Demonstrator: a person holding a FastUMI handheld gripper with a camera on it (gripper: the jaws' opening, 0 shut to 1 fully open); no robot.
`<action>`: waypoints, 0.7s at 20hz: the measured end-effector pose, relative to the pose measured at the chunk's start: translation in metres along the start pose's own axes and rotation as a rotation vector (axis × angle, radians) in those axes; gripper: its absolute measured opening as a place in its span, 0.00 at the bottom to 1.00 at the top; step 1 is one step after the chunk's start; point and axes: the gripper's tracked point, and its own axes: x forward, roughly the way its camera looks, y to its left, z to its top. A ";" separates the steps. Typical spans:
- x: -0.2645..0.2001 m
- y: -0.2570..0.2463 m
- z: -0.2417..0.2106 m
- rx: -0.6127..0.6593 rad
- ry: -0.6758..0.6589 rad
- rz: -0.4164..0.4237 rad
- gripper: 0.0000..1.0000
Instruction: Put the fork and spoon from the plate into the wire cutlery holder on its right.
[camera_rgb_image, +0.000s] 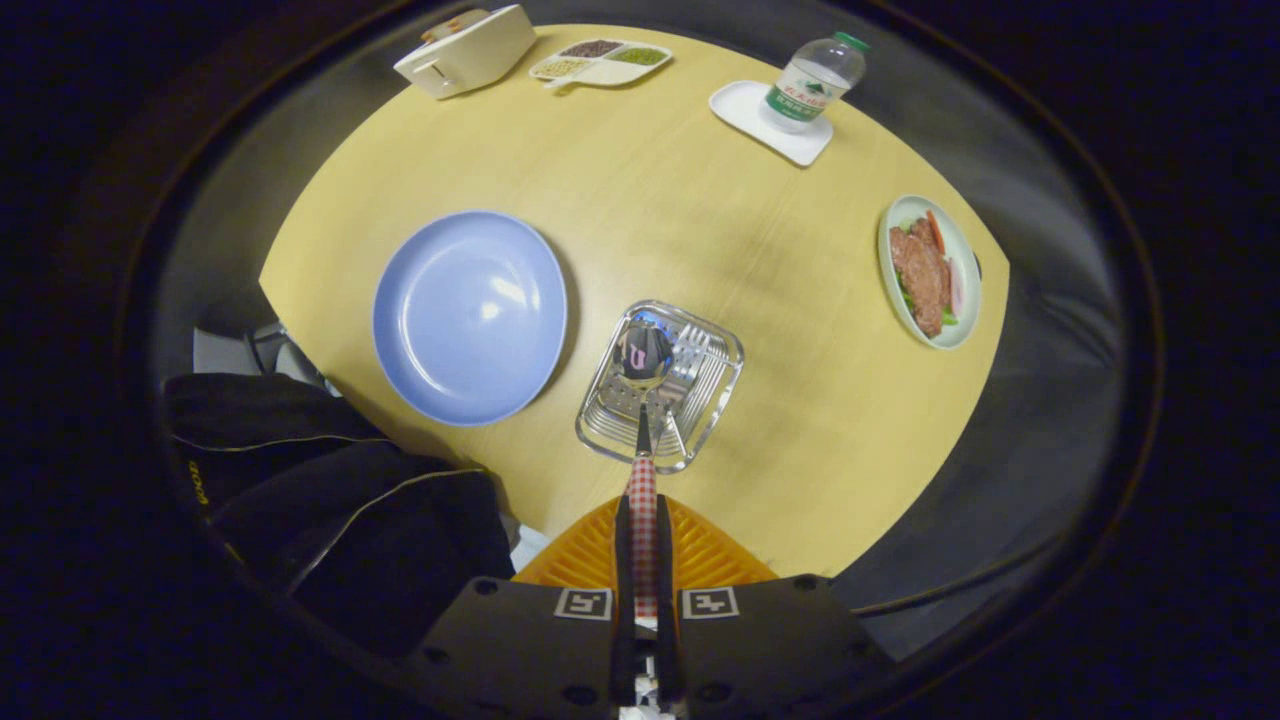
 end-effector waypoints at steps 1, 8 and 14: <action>0.001 -0.001 0.001 0.001 0.005 -0.001 0.11; -0.001 0.004 0.015 0.052 -0.049 0.034 0.46; -0.014 -0.002 0.031 0.228 -0.219 0.071 0.95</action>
